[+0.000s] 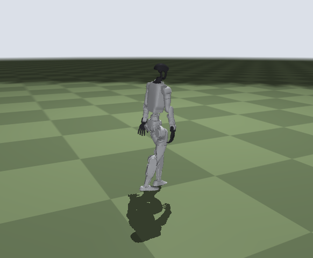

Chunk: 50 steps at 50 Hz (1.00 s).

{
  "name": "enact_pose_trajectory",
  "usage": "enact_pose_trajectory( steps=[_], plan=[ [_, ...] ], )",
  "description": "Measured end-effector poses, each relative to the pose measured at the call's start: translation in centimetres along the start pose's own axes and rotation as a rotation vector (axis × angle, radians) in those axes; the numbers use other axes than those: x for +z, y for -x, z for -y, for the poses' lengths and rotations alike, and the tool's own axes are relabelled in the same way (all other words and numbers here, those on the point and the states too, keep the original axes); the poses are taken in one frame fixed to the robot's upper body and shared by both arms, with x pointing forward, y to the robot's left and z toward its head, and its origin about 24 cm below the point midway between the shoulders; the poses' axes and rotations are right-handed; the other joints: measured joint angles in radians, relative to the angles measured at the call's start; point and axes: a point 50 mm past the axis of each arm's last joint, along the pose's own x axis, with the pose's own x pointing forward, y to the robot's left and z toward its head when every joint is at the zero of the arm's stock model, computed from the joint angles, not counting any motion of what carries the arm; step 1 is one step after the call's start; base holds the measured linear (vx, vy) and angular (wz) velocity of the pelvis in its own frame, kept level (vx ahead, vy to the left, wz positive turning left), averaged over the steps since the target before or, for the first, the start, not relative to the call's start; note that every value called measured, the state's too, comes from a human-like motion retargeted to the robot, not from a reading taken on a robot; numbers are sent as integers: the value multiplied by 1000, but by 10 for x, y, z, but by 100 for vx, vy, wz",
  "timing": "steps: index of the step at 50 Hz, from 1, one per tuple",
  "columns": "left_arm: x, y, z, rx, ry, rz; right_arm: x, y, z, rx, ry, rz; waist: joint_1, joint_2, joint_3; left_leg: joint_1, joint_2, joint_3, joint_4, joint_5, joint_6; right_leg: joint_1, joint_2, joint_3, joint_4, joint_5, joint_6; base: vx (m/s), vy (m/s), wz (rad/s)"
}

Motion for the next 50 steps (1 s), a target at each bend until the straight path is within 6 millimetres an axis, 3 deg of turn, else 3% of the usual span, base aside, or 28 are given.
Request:
enact_pose_trajectory(
  steps=[3,5,7,10,13,15,18,22,25,28,30,31,32,33,35,38,41,43,47,50],
  plan=[
    [-7,-1,5,-37,-14,-21,7,0,-6,41,54,24,14,29,5,76,5,-60,-244,53,-129,79,49,-13,-18,-25,29,50,11,-15],
    [-13,-1,10,-69,-18,-41,3,-1,-10,68,95,11,20,31,-2,118,2,5,-305,132,-51,130,52,-11,-17,-38,64,61,9,7],
    [-21,-2,16,-89,-3,-76,-8,-2,-14,85,136,-27,4,23,-34,133,-16,2,-282,59,15,146,38,-4,17,-27,112,72,15,15],
    [-19,-2,15,-71,60,-90,-23,-5,-21,40,147,-87,3,19,-21,145,-9,-96,-226,25,14,142,13,-16,146,104,128,46,8,-12],
    [-6,-1,5,-49,61,-41,-46,-6,-23,5,65,-153,34,52,-15,225,31,-52,-265,-3,36,107,-30,-152,345,317,207,42,11,8],
    [7,1,-3,-22,54,23,-60,-5,-21,-36,25,-202,33,79,-8,247,50,-108,-258,-17,35,30,-73,-179,509,315,234,49,14,27],
    [30,6,-20,68,53,114,-76,-3,-16,-100,3,-259,-4,71,2,271,26,-141,-272,-18,60,-157,-87,-68,667,279,267,29,6,72],
    [59,17,-43,173,21,217,-102,1,-21,-57,-70,-334,-37,49,19,300,-20,-234,-286,-18,88,-302,-142,-47,623,234,178,25,-1,123],
    [79,25,-53,200,-20,298,-120,5,-31,48,-119,-405,-71,16,23,323,-69,-324,-301,-20,104,-392,-129,115,461,217,121,32,-7,170],
    [88,29,-54,222,-28,346,-142,13,-35,81,-87,-539,-100,-19,30,354,-110,-411,-291,-38,118,-391,-75,436,264,287,139,31,-19,189],
    [90,29,-54,221,-21,358,-153,19,-30,95,19,-625,-121,-39,34,367,-127,-465,-260,-59,118,-359,-72,561,172,412,155,35,-28,187],
    [87,28,-54,211,-16,352,-155,21,-28,103,89,-657,-126,-37,29,365,-121,-480,-240,-73,118,-348,-69,537,175,392,135,35,-28,161],
    [85,27,-53,202,-11,343,-155,22,-25,105,151,-682,-124,-36,23,360,-112,-485,-219,-87,118,-335,-79,463,175,367,108,32,-30,117],
    [82,26,-53,194,-9,331,-152,22,-23,98,196,-691,-107,-35,16,351,-98,-469,-198,-103,118,-319,-116,288,171,333,68,28,-31,86],
    [75,22,-47,184,2,301,-144,19,-17,71,224,-665,-56,-43,11,335,-88,-431,-156,-117,118,-284,-110,271,143,303,30,24,-22,76],
    [57,13,-30,151,49,243,-122,9,-6,-6,204,-465,-58,-41,6,314,-103,-380,-105,-64,112,-239,-152,262,130,273,85,24,9,162],
    [30,5,-16,82,89,162,-92,5,13,-143,222,-238,-95,-33,-11,252,-54,-237,-22,-24,50,-181,-166,144,81,242,81,19,-3,191],
    [12,2,-9,40,99,96,-72,5,23,-199,244,-146,-110,-35,-18,218,-14,-89,21,-42,51,-148,-165,96,48,228,80,7,-4,163],
    [-19,-1,4,0,94,-45,-49,6,29,-161,274,-113,-86,-48,-19,208,27,208,1,-106,115,-85,-174,-11,-4,203,89,4,1,121],
    [-30,-1,8,-10,85,-90,-38,7,30,-115,275,-114,-64,-35,-10,194,9,284,-67,-91,81,-44,-149,-76,-30,184,98,3,6,135]
  ],
)
